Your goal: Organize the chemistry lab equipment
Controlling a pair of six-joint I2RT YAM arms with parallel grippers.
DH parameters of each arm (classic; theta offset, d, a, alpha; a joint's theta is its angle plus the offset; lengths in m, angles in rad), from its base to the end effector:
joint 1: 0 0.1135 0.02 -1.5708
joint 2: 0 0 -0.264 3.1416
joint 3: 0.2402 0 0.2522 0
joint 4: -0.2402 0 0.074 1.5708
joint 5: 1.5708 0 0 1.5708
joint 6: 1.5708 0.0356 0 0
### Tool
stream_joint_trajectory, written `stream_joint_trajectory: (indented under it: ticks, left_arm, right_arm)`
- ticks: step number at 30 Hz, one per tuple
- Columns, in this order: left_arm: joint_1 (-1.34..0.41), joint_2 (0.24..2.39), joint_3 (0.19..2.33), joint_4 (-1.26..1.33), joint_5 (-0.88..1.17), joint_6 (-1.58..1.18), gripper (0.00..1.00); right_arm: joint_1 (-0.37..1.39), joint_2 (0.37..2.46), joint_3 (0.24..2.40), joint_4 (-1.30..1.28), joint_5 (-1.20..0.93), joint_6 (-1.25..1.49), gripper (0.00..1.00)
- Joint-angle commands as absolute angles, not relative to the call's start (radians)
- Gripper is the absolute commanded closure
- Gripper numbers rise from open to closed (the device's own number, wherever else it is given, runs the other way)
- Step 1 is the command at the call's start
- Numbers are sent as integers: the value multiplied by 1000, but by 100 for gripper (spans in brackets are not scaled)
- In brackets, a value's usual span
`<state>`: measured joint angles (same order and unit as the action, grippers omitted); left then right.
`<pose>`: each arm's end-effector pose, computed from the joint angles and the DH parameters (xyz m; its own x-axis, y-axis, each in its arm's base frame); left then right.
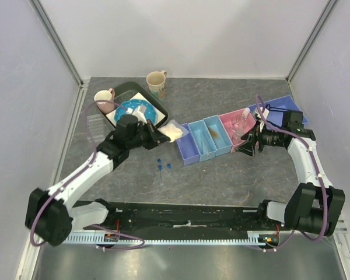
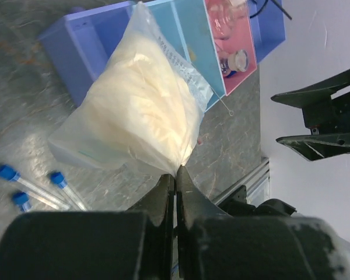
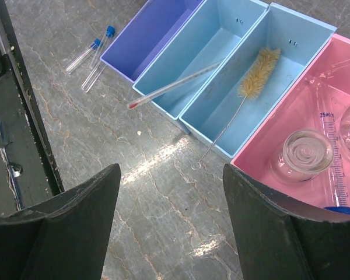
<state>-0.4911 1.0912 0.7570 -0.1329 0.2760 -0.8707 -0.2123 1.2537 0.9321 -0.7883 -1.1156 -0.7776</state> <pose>0.2123 -0.1245 0.2753 -0.7669 -0.4243 -0.4814 0.1269 0.6351 -0.7619 0.2305 -0.0170 0.2635 -0.4149 -0.2261 -0.8813 -0.8265 0.4986 0.2612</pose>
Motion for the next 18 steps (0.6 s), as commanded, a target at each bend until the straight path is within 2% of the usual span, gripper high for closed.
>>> stream_joint_trajectory:
  ticks: [1, 8, 18]
  left_arm:
    - [-535, 1259, 920, -127, 353, -757, 98]
    - [-647, 1552, 1305, -566, 154, -543, 98]
    - [-726, 1634, 1440, -750, -80, -430, 98]
  right_arm:
    - [-215, 1238, 968, -785, -1134, -815, 21]
    - [-215, 1241, 969, -787, -1134, -816, 22]
    - [-216, 1244, 969, -787, -1135, -818, 21]
